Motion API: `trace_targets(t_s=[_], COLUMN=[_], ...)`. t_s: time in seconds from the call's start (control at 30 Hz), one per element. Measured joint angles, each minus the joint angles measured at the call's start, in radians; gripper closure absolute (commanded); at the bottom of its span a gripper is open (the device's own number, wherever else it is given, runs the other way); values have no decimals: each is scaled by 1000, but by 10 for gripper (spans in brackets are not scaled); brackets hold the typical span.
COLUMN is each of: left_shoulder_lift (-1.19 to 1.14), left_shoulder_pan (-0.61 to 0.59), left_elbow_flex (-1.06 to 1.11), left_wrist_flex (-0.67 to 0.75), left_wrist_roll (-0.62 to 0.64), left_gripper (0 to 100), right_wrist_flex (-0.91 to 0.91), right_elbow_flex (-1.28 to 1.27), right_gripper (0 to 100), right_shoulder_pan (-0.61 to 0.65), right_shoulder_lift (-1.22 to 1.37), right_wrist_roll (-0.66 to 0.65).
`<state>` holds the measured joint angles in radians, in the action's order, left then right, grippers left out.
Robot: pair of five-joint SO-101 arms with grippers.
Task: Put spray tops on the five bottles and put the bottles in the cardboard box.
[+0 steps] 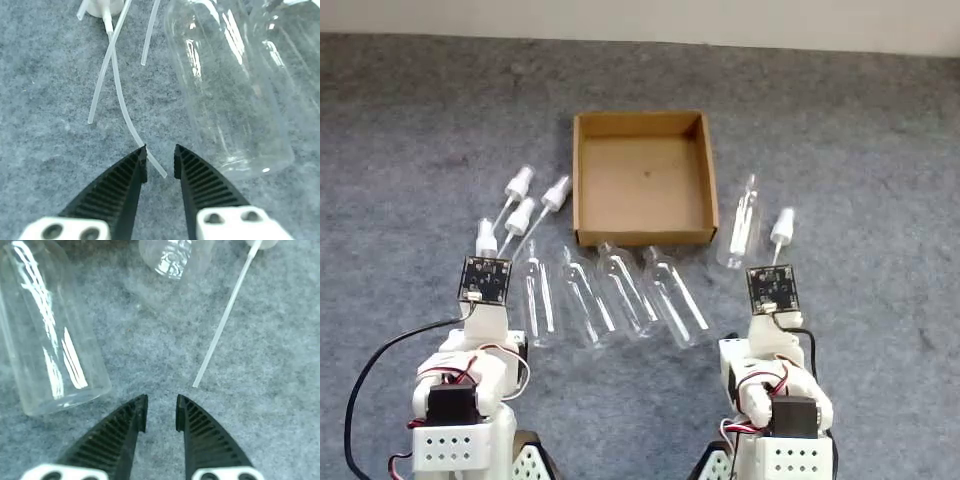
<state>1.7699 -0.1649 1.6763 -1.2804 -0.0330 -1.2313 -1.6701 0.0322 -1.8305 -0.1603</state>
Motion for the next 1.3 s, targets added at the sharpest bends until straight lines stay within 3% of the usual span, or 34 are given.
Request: trace_targets(t_s=[0.7, 0.9, 1.07, 1.17, 1.3], left_shoulder_lift=[0, 0, 0, -2, -2], left_shoulder_pan=[0, -6, -221, -347, -364], left_elbow_flex=[0, 0, 0, 0, 0], left_wrist_flex=[3, 124, 241, 258, 261], left_wrist_roll=[0, -12, -210, -259, -275], left_gripper=[930, 930, 930, 930, 930], right_wrist_flex=[0, 84, 153, 209, 305], right_elbow_flex=[0, 0, 0, 0, 0], right_gripper=[921, 921, 921, 921, 921], right_shoulder_pan=[2, 2, 2, 2, 2], right_shoulder_lift=[0, 0, 0, 0, 0], right_wrist_roll=[0, 0, 0, 0, 0])
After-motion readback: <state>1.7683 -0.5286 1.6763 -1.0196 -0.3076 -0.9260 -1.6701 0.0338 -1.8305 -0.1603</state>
